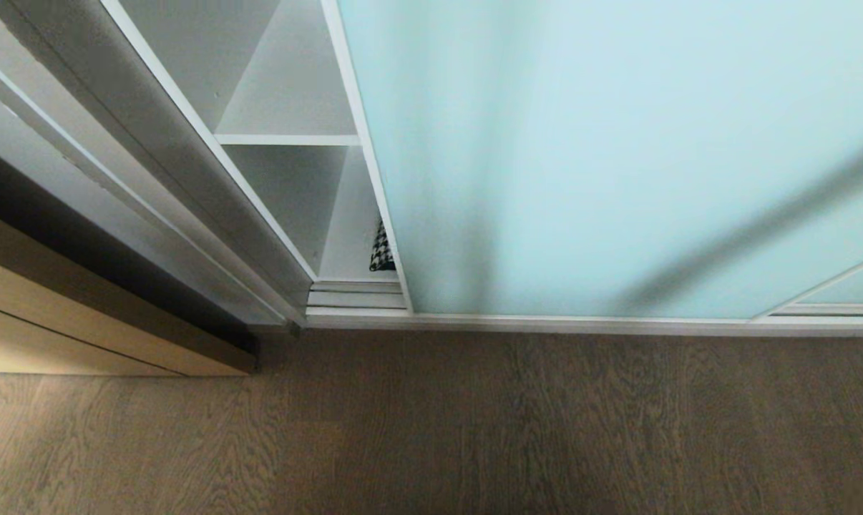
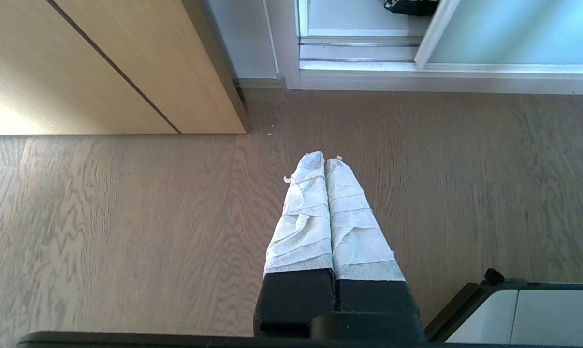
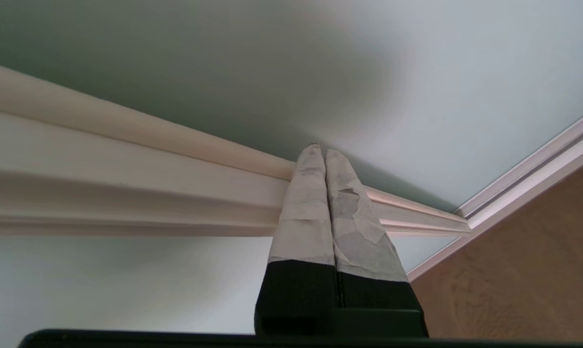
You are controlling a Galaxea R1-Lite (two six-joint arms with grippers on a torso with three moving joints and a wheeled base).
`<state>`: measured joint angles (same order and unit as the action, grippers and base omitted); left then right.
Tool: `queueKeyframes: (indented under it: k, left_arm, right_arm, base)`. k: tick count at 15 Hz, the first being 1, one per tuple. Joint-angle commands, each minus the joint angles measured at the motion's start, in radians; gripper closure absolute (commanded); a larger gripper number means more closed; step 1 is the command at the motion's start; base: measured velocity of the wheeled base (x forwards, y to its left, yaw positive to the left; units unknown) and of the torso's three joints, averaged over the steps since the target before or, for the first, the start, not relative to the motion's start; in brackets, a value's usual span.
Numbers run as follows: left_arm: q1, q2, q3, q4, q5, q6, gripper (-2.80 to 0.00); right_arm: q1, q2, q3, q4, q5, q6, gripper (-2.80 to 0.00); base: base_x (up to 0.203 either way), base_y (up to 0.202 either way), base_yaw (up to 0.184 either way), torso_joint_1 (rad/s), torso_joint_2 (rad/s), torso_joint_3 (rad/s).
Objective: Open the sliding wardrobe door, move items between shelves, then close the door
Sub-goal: Close the door
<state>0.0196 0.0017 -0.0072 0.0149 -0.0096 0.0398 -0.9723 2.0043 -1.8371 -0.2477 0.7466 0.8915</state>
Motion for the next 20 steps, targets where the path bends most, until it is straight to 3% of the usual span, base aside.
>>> queueKeyframes:
  k: [1,13,20]
  left_arm:
    - [0.000,0.000,0.000,0.000,0.000,0.000,0.00]
    - [0.000,0.000,0.000,0.000,0.000,0.000,0.00]
    - [0.000,0.000,0.000,0.000,0.000,0.000,0.00]
  right_arm:
    - [0.013,-0.059,0.043,-0.002,0.004,0.004,0.00]
    - [0.060,-0.232,0.243,-0.014,0.009,0.002,0.00]
    - [0.132,-0.333,0.358,-0.032,0.011,0.000,0.00]
  base:
    - [0.000,0.000,0.000,0.000,0.00,0.000]
    - [0.000,0.000,0.000,0.000,0.00,0.000]
    - [0.000,0.000,0.000,0.000,0.00,0.000]
